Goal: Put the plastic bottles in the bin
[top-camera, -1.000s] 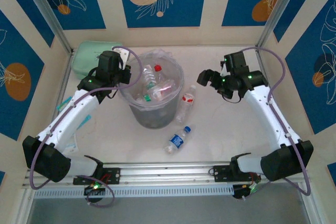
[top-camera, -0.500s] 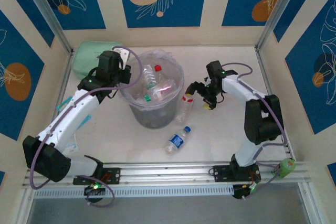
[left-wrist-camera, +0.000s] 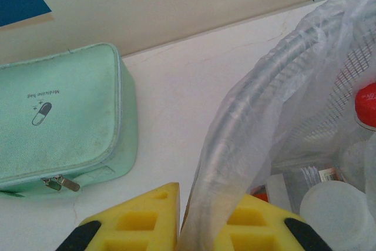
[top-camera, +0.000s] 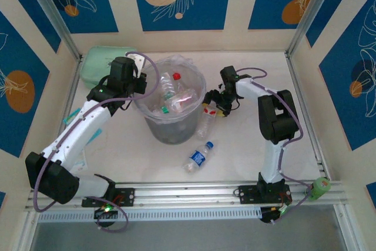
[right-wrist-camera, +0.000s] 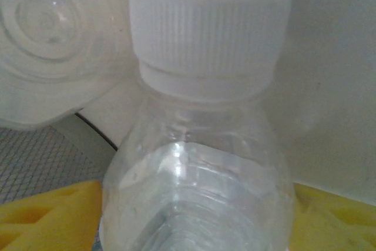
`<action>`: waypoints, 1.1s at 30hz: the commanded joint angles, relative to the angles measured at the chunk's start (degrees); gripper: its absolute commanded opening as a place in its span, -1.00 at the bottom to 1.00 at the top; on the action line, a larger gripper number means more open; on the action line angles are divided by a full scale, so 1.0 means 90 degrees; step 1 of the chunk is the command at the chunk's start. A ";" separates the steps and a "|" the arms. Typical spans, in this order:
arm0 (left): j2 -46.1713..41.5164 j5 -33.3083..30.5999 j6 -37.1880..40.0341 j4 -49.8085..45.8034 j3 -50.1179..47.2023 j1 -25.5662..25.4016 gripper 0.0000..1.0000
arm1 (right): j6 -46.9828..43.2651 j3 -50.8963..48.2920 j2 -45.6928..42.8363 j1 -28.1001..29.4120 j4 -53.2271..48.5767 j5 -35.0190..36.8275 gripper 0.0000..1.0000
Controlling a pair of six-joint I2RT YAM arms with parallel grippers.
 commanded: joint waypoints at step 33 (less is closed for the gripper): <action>0.0345 -0.0004 -0.0043 -0.0568 -0.0293 -0.0135 -1.00 | -0.0602 0.1810 -0.3211 -0.1048 -0.1413 0.0543 -0.17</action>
